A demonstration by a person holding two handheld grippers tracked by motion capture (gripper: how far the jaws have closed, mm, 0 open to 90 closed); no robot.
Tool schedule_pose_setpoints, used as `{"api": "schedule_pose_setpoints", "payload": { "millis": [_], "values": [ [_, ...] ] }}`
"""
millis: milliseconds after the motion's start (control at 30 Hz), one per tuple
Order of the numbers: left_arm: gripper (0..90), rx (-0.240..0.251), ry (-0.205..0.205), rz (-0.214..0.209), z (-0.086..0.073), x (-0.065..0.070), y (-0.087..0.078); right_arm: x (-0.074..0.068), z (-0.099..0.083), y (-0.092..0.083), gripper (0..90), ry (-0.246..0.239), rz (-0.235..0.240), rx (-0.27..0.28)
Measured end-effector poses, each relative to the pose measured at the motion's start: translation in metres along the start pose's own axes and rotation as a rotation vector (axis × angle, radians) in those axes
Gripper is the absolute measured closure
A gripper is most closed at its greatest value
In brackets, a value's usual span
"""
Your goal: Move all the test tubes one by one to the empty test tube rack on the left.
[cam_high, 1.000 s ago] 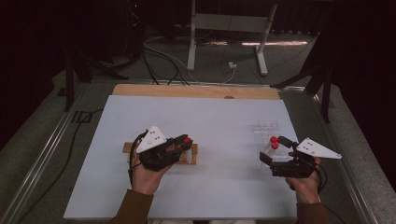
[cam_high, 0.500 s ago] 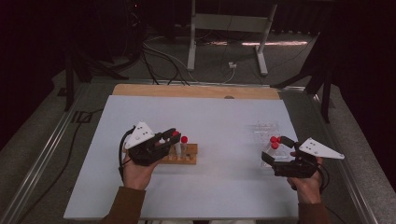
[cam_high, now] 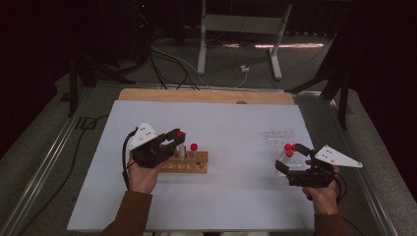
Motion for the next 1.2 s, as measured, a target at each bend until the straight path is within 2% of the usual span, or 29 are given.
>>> {"api": "schedule_pose_setpoints", "payload": {
  "millis": [167,400,833,1200],
  "values": [
    [71.5,0.012,0.003,0.011,0.002,-0.002,0.002,0.000,0.000,0.000,0.1,-0.004,0.002,0.001],
    [71.5,-0.030,0.027,0.027,-0.005,-0.002,0.010,0.000,0.000,0.000,0.1,-0.004,0.003,0.000],
    [71.4,-0.062,0.014,0.033,-0.024,-0.003,0.014,0.000,0.000,-0.001,0.2,-0.006,0.007,0.001],
    [71.4,-0.109,0.012,0.036,-0.041,-0.002,0.020,-0.001,0.000,0.000,0.5,-0.010,0.011,0.001]
  ]
}}
Point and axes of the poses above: each handheld gripper's, and its own axes: y roughly forward along the jaws, z roughly out of its top, x roughly to its right, the point moved 2 cm from there along y, roughly forward along the jaws, and after that the axes turned 1 degree about -y, right-handed, at the moved point
